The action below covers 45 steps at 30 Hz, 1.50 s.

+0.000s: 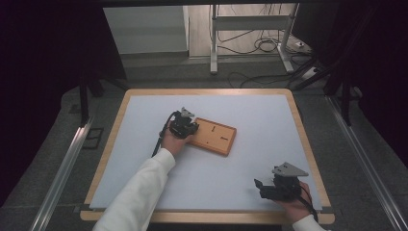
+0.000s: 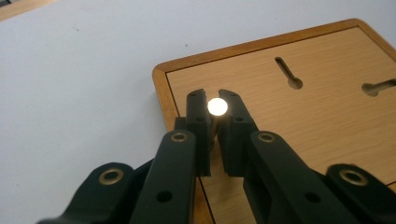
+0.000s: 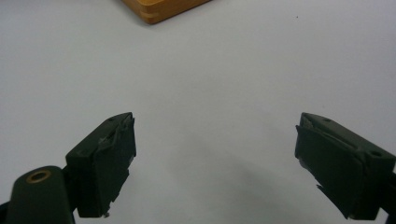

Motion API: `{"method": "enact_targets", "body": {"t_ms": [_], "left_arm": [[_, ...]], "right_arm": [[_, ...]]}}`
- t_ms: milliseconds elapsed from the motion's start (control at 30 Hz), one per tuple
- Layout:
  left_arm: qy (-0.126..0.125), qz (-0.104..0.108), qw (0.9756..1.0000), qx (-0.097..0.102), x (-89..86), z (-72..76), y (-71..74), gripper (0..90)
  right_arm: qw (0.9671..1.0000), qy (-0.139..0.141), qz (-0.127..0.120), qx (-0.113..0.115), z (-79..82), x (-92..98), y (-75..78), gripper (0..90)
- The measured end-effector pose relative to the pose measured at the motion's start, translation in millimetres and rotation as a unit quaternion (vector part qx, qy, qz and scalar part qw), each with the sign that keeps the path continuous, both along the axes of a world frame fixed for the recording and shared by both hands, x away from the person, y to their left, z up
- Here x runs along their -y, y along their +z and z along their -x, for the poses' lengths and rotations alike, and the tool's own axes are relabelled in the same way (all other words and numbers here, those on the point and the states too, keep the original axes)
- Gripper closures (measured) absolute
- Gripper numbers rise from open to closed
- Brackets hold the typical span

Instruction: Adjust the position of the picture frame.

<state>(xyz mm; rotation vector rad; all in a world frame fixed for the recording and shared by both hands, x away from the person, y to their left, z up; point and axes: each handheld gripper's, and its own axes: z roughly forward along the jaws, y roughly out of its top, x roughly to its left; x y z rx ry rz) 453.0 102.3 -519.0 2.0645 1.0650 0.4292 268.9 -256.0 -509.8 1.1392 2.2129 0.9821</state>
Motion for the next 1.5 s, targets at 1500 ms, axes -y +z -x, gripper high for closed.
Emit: {"method": "enact_targets", "body": {"t_ms": [1500], "left_arm": [[-0.090, 0.048, 0.9948, 0.009, -9.9, 77.9, 12.0, 83.0]], "right_arm": [[1.0000, 0.007, 0.002, -0.001, 1.5, -2.1, 1.3, 12.8]]}}
